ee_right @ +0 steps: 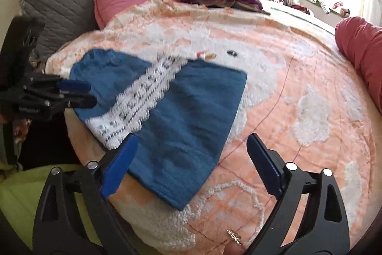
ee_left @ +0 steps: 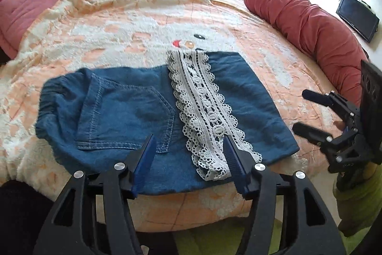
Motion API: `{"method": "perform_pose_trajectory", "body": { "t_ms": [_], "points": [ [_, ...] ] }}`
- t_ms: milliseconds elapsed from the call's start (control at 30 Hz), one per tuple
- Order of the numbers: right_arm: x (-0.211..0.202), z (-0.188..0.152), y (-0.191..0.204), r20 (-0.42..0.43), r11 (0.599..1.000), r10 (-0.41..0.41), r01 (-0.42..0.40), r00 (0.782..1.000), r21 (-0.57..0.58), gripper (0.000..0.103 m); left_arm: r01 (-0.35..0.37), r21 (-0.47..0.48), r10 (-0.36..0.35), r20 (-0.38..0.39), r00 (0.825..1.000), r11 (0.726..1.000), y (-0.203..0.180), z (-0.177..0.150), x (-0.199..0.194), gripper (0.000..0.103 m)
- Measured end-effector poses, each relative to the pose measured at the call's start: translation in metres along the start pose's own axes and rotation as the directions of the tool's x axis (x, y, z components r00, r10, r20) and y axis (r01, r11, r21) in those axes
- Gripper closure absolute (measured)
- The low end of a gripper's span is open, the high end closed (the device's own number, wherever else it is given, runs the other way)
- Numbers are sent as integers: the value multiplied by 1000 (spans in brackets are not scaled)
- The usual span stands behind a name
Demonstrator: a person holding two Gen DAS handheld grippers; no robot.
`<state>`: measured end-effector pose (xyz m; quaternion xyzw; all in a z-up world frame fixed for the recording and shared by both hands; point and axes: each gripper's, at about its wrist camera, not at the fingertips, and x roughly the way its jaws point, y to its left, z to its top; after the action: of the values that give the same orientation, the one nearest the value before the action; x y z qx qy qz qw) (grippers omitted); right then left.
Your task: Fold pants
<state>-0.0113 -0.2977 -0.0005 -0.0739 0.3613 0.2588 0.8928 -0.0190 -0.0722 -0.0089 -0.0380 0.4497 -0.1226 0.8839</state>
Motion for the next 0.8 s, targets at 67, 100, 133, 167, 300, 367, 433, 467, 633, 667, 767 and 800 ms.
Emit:
{"method": "perform_pose_trajectory", "body": {
  "t_ms": [67, 100, 133, 167, 300, 367, 433, 467, 633, 667, 767, 800],
  "points": [
    [-3, 8, 2, 18, 1000, 1, -1, 1000, 1, 13, -7, -6, 8, 10, 1000, 1000, 1, 1, -4, 33],
    [-4, 12, 3, 26, 1000, 0, 0, 1000, 0, 12, -13, -9, 13, 14, 1000, 1000, 2, 1, -6, 30],
    [-4, 17, 4, 35, 1000, 4, -4, 999, -4, 11, -16, -9, 16, 19, 1000, 1000, 3, 0, -8, 29],
    [-4, 21, 6, 42, 1000, 4, -4, 999, -8, 11, -18, -13, 19, 24, 1000, 1000, 5, 0, -11, 27],
    [-4, 38, 14, 62, 1000, 15, -13, 998, -21, 10, -47, -26, 48, 41, 998, 999, 12, 0, -18, 13],
    [-3, 48, 19, 72, 999, 26, -24, 997, -32, 9, -56, -35, 58, 51, 997, 998, 16, 0, -22, 10],
    [-1, 57, 23, 78, 998, 40, -37, 996, -42, 9, -74, -48, 77, 61, 995, 996, 22, 0, -26, 7],
    [0, 62, 25, 80, 998, 47, -43, 996, -44, 9, -81, -55, 84, 61, 995, 995, 25, 0, -27, 6],
    [8, 88, 36, 87, 995, 78, -72, 993, -71, 9, -97, -97, 103, 55, 993, 991, 44, -3, -29, 5],
    [11, 94, 39, 89, 994, 81, -74, 993, -79, 9, -100, -107, 107, 54, 993, 989, 48, -3, -29, 5],
    [20, 110, 48, 84, 990, 101, -92, 991, -104, 9, -104, -132, 112, 49, 993, 986, 59, -5, -29, 5],
    [24, 114, 52, 79, 989, 107, -98, 991, -109, 9, -108, -138, 115, 46, 992, 985, 62, -5, -28, 5]
  ]
}}
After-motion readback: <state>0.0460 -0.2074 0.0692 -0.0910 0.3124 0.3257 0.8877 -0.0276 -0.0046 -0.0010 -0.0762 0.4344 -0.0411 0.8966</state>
